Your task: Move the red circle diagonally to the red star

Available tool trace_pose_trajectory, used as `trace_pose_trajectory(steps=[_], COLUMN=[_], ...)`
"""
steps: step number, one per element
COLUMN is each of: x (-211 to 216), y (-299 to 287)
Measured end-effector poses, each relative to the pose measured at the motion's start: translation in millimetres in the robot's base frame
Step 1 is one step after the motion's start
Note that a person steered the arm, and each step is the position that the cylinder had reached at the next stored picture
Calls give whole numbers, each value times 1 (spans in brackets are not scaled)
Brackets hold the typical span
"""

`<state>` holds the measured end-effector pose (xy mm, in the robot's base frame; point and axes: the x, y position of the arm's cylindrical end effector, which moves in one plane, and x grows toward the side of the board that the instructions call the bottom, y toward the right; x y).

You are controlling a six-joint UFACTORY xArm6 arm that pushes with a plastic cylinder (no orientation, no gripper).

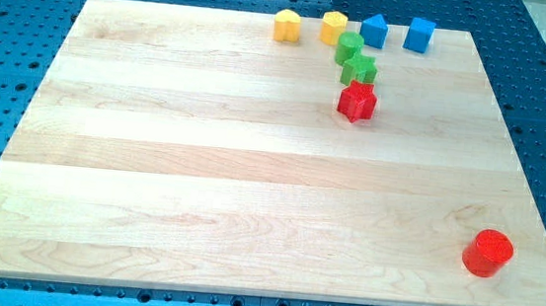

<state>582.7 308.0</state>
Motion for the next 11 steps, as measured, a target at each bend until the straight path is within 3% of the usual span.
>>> trace_pose_trajectory(steps=[1,3,4,5,6,9,10,11], x=[34,-43,-34,6,2,-78,-109,-113], y=[-38,-191,-207,-175,-107,-149,-190,-138])
